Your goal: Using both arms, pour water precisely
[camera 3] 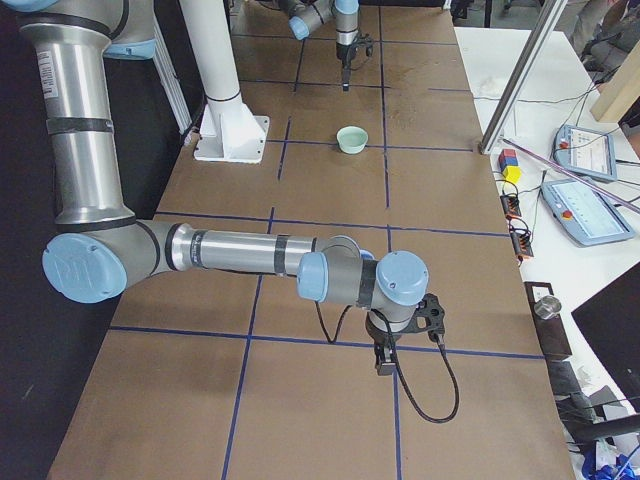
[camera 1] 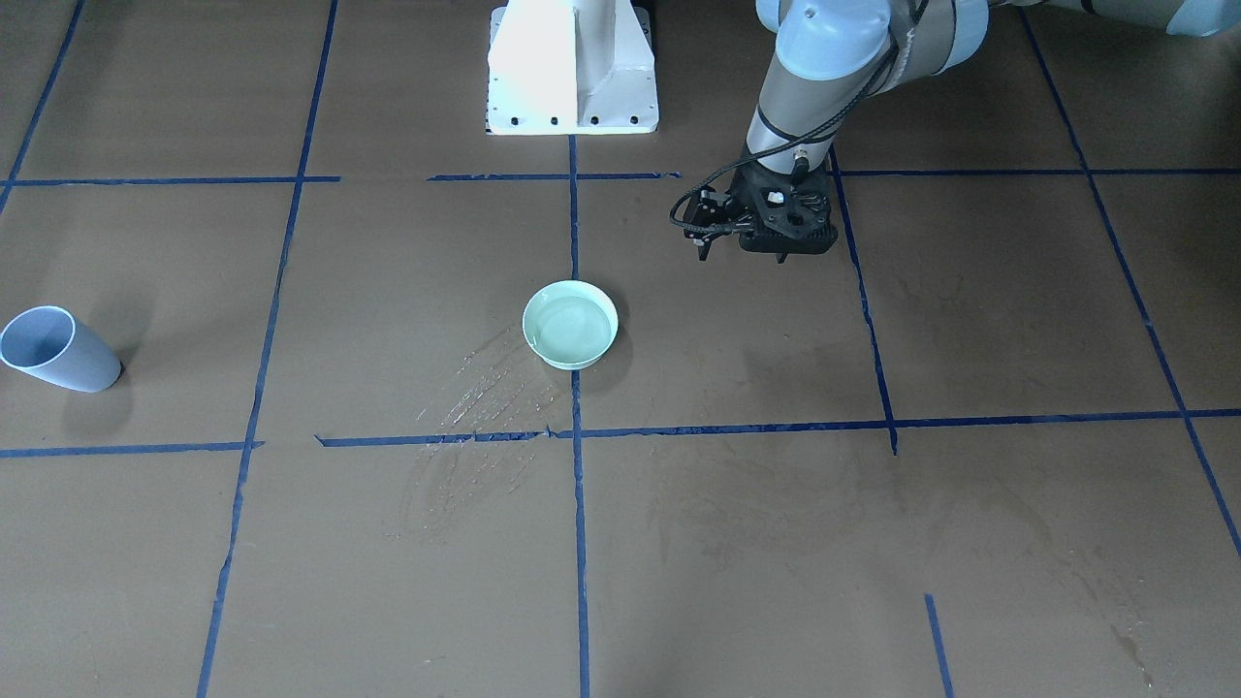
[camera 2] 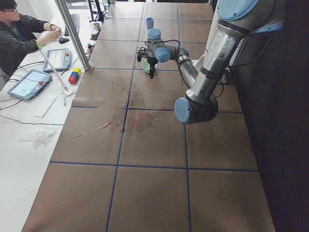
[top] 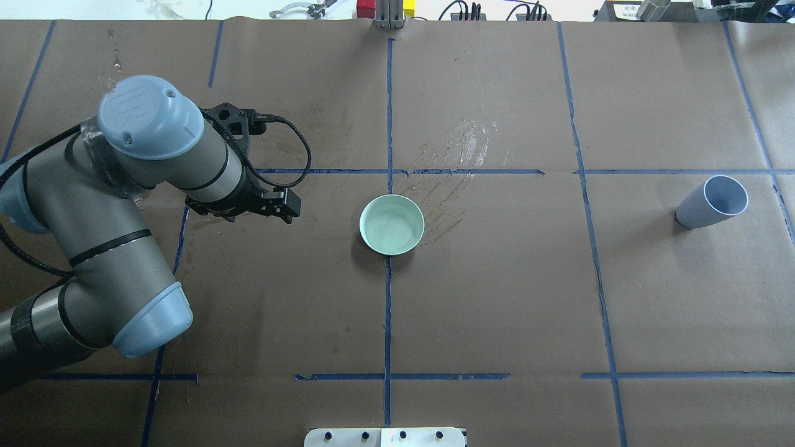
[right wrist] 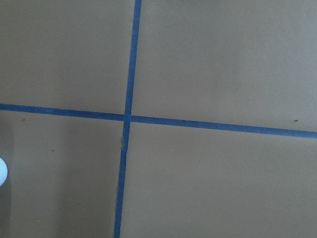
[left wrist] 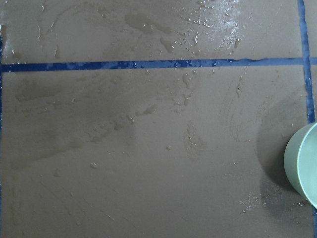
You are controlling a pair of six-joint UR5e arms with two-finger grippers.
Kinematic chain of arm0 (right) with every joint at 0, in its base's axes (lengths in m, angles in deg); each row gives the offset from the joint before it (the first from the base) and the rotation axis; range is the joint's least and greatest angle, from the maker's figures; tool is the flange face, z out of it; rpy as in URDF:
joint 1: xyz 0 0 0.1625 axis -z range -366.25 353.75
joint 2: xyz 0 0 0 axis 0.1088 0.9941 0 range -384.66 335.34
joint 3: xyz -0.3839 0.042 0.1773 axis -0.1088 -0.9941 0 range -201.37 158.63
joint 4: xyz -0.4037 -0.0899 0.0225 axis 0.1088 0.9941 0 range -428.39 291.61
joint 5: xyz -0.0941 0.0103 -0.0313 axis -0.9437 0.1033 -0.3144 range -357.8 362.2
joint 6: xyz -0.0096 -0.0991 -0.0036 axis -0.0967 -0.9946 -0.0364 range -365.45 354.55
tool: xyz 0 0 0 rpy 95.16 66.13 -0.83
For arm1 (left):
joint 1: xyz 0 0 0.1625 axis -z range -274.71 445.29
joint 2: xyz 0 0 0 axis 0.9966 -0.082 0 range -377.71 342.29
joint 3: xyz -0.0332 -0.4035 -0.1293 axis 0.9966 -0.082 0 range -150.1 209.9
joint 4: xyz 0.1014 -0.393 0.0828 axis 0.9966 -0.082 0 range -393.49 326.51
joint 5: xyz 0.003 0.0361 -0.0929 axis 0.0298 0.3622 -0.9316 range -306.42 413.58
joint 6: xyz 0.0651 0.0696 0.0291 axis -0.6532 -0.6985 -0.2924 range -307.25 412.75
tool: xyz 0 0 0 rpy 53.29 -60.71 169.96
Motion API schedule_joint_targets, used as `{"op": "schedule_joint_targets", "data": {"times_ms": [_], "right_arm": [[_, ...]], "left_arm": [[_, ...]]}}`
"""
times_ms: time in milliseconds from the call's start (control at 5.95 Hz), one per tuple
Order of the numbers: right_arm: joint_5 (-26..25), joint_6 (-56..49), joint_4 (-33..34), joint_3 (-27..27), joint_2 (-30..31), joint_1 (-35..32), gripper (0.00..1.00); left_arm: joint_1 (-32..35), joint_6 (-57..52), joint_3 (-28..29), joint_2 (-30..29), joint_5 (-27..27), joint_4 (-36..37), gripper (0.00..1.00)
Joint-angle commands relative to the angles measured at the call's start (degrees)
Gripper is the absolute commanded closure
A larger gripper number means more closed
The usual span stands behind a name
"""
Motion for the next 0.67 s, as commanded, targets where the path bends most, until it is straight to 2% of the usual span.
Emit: {"op": "schedule_joint_targets", "data": {"times_ms": [0,168,504], "right_arm": [[1.2,-0.1,0.0,0.4,0.5,0.1,0.00],[1.2,-0.1,0.0,0.6,0.8,0.1,0.00],[1.2,-0.1,0.0,0.7,1.0,0.1,0.00]], "left_arm": [[-3.1,6.9,9.0,-4.5,4.5,-7.8,0.00],[-3.2,9.6,13.3,-7.6,4.5,-10.4,0.00],[-3.9,16.0,18.8,-10.1,4.5,-16.0,0.00]]}}
